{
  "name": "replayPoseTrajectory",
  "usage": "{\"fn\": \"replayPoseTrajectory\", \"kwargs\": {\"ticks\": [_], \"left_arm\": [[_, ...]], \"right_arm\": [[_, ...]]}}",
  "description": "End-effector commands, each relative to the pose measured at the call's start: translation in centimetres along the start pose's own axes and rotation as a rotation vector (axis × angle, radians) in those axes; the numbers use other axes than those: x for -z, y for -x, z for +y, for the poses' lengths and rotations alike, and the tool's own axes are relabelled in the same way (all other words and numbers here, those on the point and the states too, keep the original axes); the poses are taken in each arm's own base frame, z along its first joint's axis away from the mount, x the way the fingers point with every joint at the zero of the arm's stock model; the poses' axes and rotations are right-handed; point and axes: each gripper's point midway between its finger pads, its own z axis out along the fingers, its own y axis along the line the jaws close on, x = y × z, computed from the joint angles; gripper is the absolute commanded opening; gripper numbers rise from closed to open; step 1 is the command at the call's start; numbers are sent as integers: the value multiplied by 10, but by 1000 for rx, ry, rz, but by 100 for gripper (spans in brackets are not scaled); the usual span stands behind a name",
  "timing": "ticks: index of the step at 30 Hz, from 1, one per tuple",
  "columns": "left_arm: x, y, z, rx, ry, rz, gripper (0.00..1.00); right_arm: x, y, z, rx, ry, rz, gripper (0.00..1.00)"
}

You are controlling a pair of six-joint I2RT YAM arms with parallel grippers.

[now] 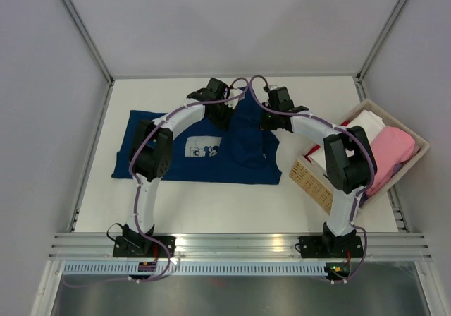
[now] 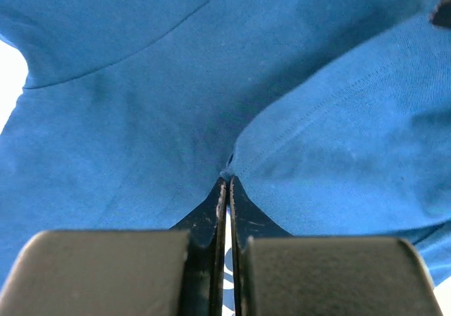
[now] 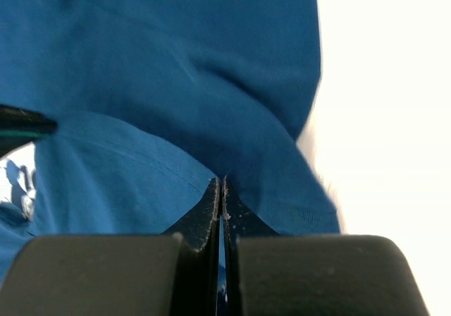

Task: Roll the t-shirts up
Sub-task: Fold the tshirt

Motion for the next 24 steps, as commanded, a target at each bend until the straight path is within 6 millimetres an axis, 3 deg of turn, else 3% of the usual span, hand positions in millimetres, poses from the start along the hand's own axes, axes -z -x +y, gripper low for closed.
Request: {"fn": "replayPoseTrajectory", "kwargs": {"ticks": [1,6,14,24], "left_arm": [[27,31,2,-7,40,-90,2],[16,20,3,13,39,-62,3],[8,12,9,17,67,-37,4],[-4,-3,20,40,127,-2,8]], "right_arm": [[8,52,13,50,24,-147,0],[-8,64,11,77,15,-186,0],[-28,62,5,108,-5,-177,0],[-42,45,-5,110,-36,-133,0]]}}
